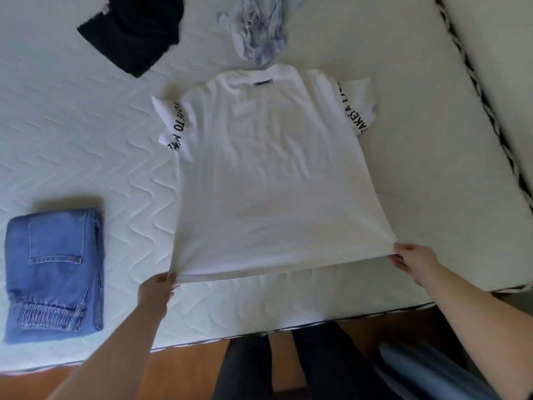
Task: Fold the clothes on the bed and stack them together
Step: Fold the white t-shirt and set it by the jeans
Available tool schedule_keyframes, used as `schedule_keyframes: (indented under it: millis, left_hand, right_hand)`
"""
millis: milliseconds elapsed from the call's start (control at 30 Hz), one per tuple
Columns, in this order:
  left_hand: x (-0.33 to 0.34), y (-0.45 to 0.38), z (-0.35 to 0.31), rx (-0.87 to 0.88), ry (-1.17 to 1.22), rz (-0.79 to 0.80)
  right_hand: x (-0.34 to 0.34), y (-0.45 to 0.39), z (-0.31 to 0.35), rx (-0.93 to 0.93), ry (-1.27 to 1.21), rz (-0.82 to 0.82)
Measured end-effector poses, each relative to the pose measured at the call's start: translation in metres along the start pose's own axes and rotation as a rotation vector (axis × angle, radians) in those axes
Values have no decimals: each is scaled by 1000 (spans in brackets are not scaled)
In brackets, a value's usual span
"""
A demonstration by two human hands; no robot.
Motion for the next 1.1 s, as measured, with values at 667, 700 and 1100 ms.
schedule_keyframes:
  millis: [667, 700, 1100]
  left_hand:
    - [3, 6, 126, -12, -402, 9]
    - [2, 8, 128, -10, -419, 7]
    - [7, 24, 147, -15, -453, -24]
  right_hand:
    - [-36, -32, -118, -132, 683, -126]
    - [-37, -31, -120, -131, 691, -127]
    - [-41, -21, -135, -111, 766, -197]
Point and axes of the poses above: each hand's wrist, its own y-axis away from the middle knuckle, its own x-axis out of the palm, z = x × y, the point moved 3 cm from there along -y, towards the middle knuckle, and after that the axes turned 2 degrees about -z, right-handed, at the moved point
